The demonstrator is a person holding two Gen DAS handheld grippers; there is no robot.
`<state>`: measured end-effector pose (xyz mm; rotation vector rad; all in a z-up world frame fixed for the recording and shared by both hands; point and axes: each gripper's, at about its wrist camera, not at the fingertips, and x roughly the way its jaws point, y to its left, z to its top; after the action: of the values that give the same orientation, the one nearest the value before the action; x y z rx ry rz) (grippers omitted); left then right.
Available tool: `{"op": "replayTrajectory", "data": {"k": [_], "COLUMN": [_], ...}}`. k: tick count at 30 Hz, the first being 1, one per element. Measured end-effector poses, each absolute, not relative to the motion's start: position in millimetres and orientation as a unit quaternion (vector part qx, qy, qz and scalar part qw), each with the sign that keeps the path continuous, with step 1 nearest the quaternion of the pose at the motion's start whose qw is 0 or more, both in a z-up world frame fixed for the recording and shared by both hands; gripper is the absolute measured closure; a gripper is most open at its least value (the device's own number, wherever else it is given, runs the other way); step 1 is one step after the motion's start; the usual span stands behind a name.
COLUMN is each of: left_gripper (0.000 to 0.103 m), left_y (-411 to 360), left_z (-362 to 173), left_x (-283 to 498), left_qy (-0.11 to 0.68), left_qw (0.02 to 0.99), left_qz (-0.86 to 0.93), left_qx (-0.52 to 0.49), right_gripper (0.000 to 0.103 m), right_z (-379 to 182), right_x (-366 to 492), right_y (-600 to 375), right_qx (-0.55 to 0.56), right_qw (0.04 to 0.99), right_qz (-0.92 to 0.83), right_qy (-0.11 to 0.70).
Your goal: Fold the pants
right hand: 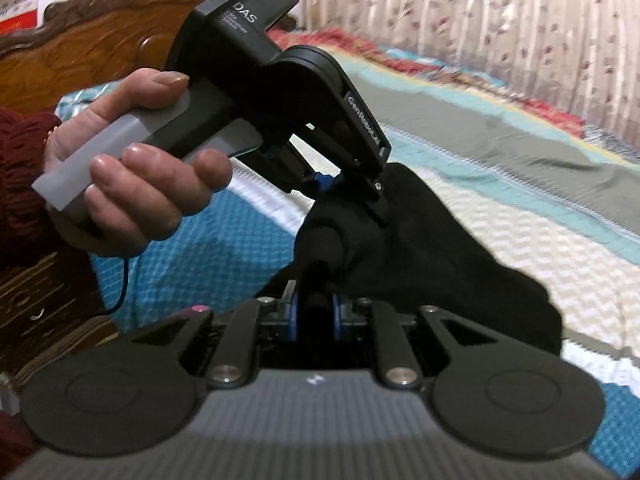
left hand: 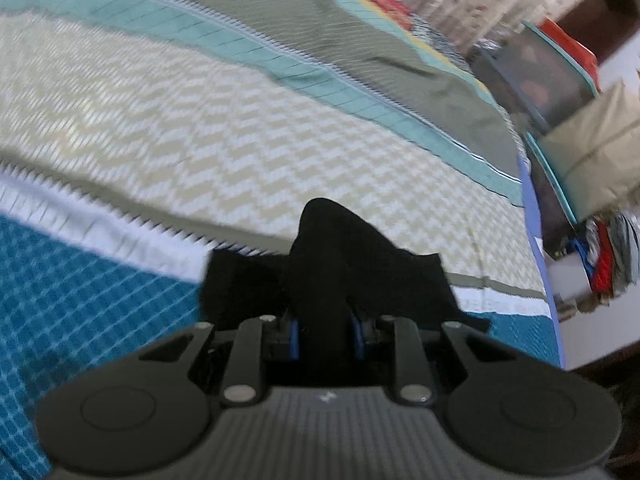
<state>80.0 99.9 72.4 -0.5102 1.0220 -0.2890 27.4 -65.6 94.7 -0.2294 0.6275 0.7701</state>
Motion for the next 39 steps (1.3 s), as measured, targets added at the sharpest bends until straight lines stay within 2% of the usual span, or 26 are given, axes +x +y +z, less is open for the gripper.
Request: {"op": "replayTrajectory", "data": {"k": [6,9,11,12,13,14,17,20,25,30,32,33,34,39], "left_gripper": [0.079,0.069,0.063,0.055,0.046,0.043,0.042,0.043,0.043,0.043,0.044,0.049,0.048,0.048], "left_y": [116.6,112.9,111.8,111.5,111.8,113.1,121.3,130.8,117.3,65.5,51.9,49.3,49.1,55.6], "left_z": [38.2,27.3,28.0,29.3,30.5,31.6,40.3,57.0,93.9,87.0,68.8,56.5,43.6,42.1], "left_x": [77.2,76.1,73.9,72.9,70.6,67.7,52.8,32.9,8.3,-1.9,-4.0,-4.1,-4.5,-15.8], "left_qy": [0.499,0.502,0.496,0.494,0.492,0.490,0.479,0.453,0.402,0.410,0.438,0.458,0.473,0.464], "left_qw": [0.825,0.829,0.834,0.837,0.840,0.842,0.846,0.857,0.881,0.883,0.875,0.869,0.863,0.871], "left_qz": [-0.104,-0.088,-0.083,-0.078,-0.070,-0.061,-0.058,-0.052,-0.101,-0.174,-0.170,-0.159,-0.149,-0.129], "left_qx": [-0.245,-0.231,-0.227,-0.223,-0.219,-0.214,-0.227,-0.241,-0.229,-0.150,-0.115,-0.103,-0.098,-0.099], "right_gripper": [0.080,0.069,0.052,0.044,0.044,0.044,0.047,0.047,0.056,0.055,0.060,0.085,0.095,0.096], "right_z": [72.8,68.0,72.1,74.7,77.5,81.7,96.6,109.2,106.5,84.9,72.5,64.3,57.5,60.9], "right_x": [31.0,28.3,30.5,32.5,32.7,33.1,42.2,60.3,106.7,136.8,137.4,137.6,140.2,149.5], "right_y": [-46.2,-42.1,-50.1,-55.8,-61.4,-69.4,-103.3,-144.6,-191.3,-182.7,-166.0,-164.7,-161.9,-139.1], "right_qx": [-0.115,-0.104,-0.067,-0.042,-0.022,-0.003,0.066,0.110,0.091,0.045,0.002,-0.014,-0.027,-0.066], "right_qw": [0.841,0.828,0.815,0.806,0.802,0.798,0.795,0.832,0.886,0.872,0.866,0.862,0.862,0.901], "right_qz": [0.401,0.418,0.442,0.457,0.468,0.479,0.494,0.439,0.313,0.316,0.317,0.311,0.290,0.194], "right_qy": [0.345,0.360,0.370,0.373,0.371,0.366,0.347,0.321,0.329,0.371,0.386,0.400,0.415,0.382]}}
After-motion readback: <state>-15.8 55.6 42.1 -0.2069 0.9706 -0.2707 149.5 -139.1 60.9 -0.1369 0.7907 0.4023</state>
